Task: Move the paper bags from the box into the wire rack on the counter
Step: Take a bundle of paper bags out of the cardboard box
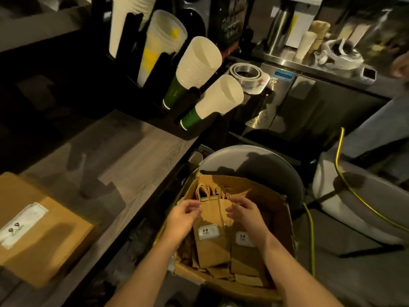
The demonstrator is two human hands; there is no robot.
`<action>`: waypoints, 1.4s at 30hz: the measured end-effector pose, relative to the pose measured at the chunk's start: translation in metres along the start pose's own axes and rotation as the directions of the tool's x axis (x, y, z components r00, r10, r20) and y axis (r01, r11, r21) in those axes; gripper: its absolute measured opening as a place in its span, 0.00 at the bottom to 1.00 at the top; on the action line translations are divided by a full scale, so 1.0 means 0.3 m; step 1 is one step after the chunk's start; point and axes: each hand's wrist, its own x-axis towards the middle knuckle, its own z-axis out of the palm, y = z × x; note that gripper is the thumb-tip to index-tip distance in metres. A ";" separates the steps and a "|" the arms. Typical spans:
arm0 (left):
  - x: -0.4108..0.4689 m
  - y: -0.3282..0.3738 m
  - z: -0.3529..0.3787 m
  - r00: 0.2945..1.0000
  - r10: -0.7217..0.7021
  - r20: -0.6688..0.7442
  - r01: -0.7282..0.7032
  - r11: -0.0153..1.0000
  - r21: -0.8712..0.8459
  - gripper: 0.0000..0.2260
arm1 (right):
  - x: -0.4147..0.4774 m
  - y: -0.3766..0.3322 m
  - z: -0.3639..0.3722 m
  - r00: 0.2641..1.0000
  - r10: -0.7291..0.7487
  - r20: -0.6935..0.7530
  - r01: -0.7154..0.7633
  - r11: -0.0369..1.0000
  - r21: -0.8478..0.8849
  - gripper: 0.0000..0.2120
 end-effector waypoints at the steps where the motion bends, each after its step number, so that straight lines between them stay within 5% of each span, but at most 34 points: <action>1: 0.011 -0.019 0.021 1.000 -0.021 0.003 0.021 1.000 0.005 0.10 | 0.013 0.018 -0.012 1.000 0.015 -0.010 -0.015 1.000 -0.008 0.10; 13: 0.244 -0.377 0.232 0.949 -0.315 -0.022 0.315 0.940 0.129 0.24 | 0.304 0.444 -0.080 0.952 0.291 0.098 -0.286 0.956 -0.065 0.15; 19: 0.384 -0.545 0.291 0.849 -0.521 -0.093 0.529 0.837 0.140 0.34 | 0.410 0.645 -0.078 0.908 0.392 0.151 -0.364 0.914 -0.179 0.18; 24: 0.440 -0.648 0.323 0.813 -0.575 -0.096 0.579 0.815 0.029 0.25 | 0.439 0.757 -0.039 0.879 0.441 0.179 -0.393 0.885 -0.251 0.22; 28: 0.451 -0.670 0.343 0.766 -0.638 -0.079 0.638 0.769 -0.029 0.28 | 0.446 0.796 -0.017 0.882 0.458 0.113 -0.433 0.880 -0.194 0.20; 42: 0.373 -0.637 0.355 0.872 -0.487 -0.042 0.488 0.865 0.114 0.26 | 0.354 0.725 -0.073 0.916 0.399 0.041 -0.397 0.917 -0.034 0.11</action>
